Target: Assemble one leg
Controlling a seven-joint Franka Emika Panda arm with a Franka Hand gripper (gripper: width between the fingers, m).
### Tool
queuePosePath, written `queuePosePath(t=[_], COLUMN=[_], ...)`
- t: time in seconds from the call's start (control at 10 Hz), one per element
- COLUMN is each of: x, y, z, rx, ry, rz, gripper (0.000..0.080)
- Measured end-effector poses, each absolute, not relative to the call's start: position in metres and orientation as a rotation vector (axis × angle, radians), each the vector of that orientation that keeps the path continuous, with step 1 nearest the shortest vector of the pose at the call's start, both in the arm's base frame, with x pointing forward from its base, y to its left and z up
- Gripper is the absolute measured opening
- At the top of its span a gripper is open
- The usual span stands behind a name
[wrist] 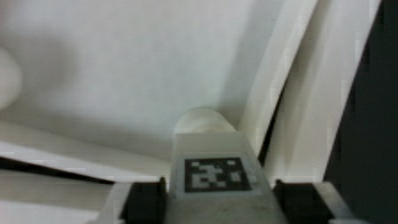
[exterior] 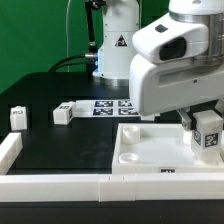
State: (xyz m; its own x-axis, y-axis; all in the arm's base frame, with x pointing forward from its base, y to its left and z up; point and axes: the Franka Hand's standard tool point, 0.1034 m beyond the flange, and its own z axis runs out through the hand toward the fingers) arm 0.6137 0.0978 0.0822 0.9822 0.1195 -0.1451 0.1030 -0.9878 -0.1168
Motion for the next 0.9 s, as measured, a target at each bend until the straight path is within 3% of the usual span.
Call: queuePosePath(t=[0.5,0.9], x=[0.616,0.616], y=[0.114,0.126], z=[0.082,0.082], rx=[-2.893,-2.689], ry=[1.002,1.499], rz=[0.237,0.262], gripper=[0.0291,0.0291])
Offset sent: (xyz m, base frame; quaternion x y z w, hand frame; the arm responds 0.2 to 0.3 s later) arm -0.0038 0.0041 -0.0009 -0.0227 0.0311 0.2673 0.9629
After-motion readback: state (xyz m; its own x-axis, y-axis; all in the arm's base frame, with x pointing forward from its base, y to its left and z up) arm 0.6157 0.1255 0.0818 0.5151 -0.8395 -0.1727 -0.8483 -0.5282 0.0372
